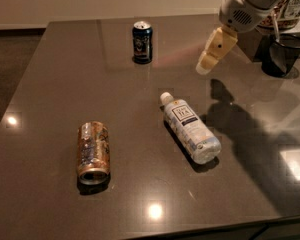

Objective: Move pepsi can near blue plastic bottle

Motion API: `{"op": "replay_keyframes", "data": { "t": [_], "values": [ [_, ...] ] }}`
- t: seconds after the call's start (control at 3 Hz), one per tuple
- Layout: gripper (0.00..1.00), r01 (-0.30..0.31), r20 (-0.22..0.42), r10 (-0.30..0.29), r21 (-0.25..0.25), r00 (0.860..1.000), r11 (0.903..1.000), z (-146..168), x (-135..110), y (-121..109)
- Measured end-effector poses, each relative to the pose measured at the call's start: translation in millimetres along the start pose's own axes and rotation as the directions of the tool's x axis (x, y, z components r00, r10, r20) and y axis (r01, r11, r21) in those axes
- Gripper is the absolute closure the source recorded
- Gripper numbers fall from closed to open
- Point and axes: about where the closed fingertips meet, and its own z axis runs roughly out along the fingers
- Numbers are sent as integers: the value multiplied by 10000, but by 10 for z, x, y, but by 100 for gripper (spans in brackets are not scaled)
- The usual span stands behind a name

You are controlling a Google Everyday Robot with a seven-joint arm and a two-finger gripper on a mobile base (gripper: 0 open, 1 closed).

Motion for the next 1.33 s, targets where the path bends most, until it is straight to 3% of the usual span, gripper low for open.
{"op": "replay_keyframes", "data": {
  "t": [0.67,1.0,1.33],
  "values": [
    [0,-1027,1116,981,361,9889,9941,601,-502,-393],
    [0,-2003,1887,1950,92,9625,9797,1007,-815,-536],
    [0,-2554,2335,2514,-137,9393,9668,1226,-1010,-602]
  ]
}}
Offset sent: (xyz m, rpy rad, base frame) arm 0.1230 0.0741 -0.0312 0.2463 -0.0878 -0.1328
